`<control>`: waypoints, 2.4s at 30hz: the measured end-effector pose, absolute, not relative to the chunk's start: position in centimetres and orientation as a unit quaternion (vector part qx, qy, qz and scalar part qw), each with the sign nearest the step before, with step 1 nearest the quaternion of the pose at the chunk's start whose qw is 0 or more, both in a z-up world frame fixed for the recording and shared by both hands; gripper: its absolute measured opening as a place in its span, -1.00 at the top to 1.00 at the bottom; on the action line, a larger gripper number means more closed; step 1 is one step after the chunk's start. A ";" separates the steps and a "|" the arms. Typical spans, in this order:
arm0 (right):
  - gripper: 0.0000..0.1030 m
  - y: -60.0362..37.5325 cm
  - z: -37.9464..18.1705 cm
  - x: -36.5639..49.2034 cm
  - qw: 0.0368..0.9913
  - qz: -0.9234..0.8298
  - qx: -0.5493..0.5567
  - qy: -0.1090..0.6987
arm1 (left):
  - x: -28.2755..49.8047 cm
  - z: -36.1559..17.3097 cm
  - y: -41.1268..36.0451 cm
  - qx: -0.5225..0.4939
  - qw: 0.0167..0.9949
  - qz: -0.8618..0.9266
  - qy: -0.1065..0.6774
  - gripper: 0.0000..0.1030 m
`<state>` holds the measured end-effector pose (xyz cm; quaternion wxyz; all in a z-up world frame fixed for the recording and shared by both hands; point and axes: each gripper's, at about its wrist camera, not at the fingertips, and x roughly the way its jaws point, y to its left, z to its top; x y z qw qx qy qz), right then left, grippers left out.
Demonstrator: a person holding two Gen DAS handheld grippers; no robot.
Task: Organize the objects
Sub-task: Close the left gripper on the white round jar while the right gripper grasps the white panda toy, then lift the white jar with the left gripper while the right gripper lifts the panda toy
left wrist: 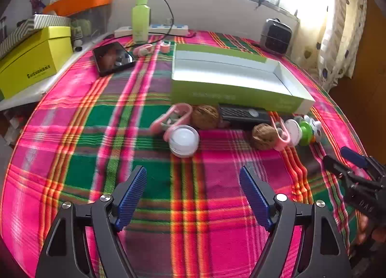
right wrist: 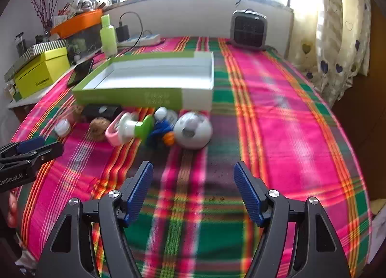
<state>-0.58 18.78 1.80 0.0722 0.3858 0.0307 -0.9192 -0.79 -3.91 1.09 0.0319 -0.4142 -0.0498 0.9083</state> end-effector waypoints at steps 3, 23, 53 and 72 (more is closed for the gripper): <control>-0.36 19.4 2.5 -1.7 0.067 -0.923 0.378 0.027 | -1.2 1.1 -4.7 -0.413 0.019 0.909 -0.050 -0.54; -0.28 20.2 1.5 -6.2 0.100 -0.906 0.412 0.015 | -3.8 0.7 -5.3 -0.421 0.015 0.905 -0.050 -0.29; 0.76 19.5 1.4 -5.9 0.139 -0.901 0.412 0.019 | -3.9 0.8 -4.4 -0.426 0.015 0.903 -0.047 0.50; 0.76 20.7 1.0 -1.7 0.240 -0.859 0.440 -0.101 | -1.6 1.0 -0.7 -0.427 0.053 0.902 -0.030 0.50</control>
